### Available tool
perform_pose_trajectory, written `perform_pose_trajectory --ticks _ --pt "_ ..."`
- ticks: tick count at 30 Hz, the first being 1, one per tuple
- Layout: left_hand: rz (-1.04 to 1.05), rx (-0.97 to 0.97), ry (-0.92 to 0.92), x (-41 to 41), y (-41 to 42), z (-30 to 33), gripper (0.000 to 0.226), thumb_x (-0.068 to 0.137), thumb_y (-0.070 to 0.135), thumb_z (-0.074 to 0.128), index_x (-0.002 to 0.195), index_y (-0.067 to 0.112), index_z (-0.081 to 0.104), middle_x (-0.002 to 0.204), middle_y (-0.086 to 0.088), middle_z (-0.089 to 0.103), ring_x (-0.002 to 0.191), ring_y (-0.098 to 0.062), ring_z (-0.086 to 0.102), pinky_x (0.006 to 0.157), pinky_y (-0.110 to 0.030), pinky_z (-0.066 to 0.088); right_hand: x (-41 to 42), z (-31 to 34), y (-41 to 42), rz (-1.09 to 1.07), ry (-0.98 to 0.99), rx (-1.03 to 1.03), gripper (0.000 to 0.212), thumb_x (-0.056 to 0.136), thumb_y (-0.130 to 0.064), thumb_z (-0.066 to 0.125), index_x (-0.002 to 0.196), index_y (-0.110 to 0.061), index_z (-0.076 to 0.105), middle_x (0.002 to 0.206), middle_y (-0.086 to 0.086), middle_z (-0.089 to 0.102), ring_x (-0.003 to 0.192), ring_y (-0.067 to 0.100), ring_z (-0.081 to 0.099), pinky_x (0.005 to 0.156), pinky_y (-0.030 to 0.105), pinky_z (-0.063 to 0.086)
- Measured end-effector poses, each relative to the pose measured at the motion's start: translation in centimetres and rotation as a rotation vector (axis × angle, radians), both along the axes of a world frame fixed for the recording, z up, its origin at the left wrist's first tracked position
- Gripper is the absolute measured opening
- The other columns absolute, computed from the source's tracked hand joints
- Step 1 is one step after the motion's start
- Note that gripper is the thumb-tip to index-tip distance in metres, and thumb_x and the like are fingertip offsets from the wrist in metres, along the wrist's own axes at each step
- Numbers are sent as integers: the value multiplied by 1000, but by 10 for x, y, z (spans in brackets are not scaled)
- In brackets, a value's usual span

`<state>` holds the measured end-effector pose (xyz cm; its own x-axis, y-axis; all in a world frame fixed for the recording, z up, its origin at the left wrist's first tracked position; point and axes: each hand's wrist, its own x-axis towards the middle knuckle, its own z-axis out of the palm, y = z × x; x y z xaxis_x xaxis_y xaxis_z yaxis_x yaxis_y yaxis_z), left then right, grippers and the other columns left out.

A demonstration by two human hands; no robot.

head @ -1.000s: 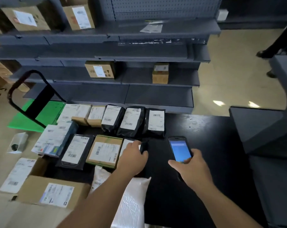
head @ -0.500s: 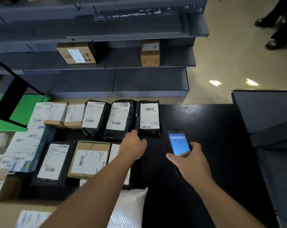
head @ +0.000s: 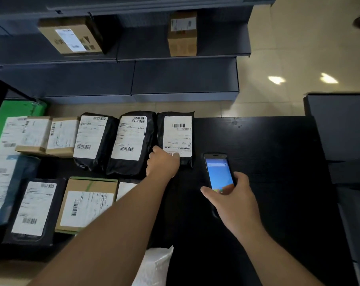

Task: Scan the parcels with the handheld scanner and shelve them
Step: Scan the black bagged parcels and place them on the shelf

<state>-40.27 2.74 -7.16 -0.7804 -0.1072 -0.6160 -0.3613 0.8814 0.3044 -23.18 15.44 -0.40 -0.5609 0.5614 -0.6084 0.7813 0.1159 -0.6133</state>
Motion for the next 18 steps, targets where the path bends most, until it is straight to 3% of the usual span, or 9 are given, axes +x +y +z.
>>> perform_pose_trajectory --ticks 5,8,15,18 --pt "113 -43 -35 -10 17 -15 99 93 64 65 159 4 22 162 -17 32 146 -38 36 111 -51 39 -2 -15 4 -28 13 -18 84 67 -55 90 134 -33 44 109 -7 63 93 12 67 77 38 62" --pt "129 -75 -51 -15 21 -20 103 90 67 66 160 4 22 165 -16 27 149 -37 30 117 -50 33 -1 -20 5 -46 21 -28 84 67 -56 90 134 -33 45 110 -7 64 93 11 67 78 38 61" --pt "259 26 -92 -14 26 -28 109 77 62 83 155 9 30 153 -16 47 140 -40 44 113 -56 43 7 -21 5 -72 26 -54 84 67 -54 91 133 -35 44 112 -7 63 92 10 67 77 36 62" --pt "371 165 -111 -8 24 -28 88 75 45 91 142 8 48 134 -9 64 122 -34 61 101 -47 54 15 -18 6 -55 21 -40 82 67 -54 91 131 -35 44 111 -8 62 93 10 67 76 34 61"
